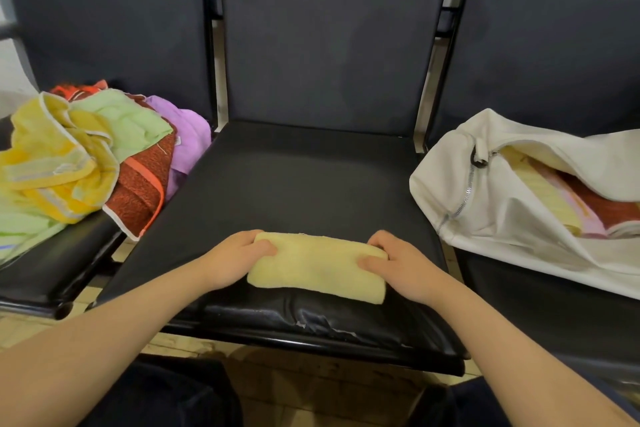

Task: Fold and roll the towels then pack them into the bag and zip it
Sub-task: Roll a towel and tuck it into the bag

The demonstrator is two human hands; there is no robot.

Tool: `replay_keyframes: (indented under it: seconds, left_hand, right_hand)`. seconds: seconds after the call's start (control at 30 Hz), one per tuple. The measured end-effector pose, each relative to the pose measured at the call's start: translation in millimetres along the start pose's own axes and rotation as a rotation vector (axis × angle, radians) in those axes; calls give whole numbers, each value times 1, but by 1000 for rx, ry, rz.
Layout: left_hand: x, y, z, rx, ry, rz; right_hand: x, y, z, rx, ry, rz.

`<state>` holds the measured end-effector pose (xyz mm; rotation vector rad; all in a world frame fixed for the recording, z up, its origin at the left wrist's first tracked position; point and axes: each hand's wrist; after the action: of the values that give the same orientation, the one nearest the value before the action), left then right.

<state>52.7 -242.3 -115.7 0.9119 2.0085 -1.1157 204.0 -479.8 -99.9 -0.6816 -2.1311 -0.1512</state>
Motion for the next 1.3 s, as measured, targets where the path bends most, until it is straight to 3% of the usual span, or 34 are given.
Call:
replay_keyframes:
  seconds: [0.1, 0.2, 0.3, 0.37, 0.53, 0.63, 0.73, 0.87, 0.93, 1.1, 1.3]
  left_hand:
    - [-3, 7, 5, -123, 136, -98]
    - [-7, 10, 12, -333, 511, -218]
    - [-9, 16, 13, -371, 712, -318]
    - [-11, 20, 13, -311, 533, -332]
    - [-26, 22, 14, -180, -195, -419]
    - [-42, 19, 14, -110, -503, -312]
    - [-70, 13, 12, -71, -425, -167]
    - [-122, 0, 9, 85, -240, -32]
    - [-146, -4, 11, 129, -164, 24]
    - [-184, -5, 22, 105, -145, 71]
    - [-222, 2, 47, 65, -290, 81]
  right_hand:
    - [-7, 3, 7, -54, -35, 29]
    - [-10, 9, 13, -111, -216, 56]
    - [-11, 16, 17, -38, -248, 32]
    - [-12, 19, 17, 45, -258, 13]
    - [-8, 16, 12, 67, -165, 27]
    - [0, 13, 6, 97, -98, 46]
    - [4, 9, -3, 101, -19, 26]
    - [23, -3, -11, 24, 442, -63]
    - [30, -7, -15, -5, 563, -94]
    - [41, -22, -31, -153, 724, -85]
    - [44, -44, -74, -272, 790, 1]
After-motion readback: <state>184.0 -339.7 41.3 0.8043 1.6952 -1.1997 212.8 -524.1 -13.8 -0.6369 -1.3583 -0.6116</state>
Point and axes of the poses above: each hand's wrist, its own y-axis towards the middle knuckle, its own z-axis out of the palm, x = y × z, and after that the axes turned 10 degrees about -z, right-handed
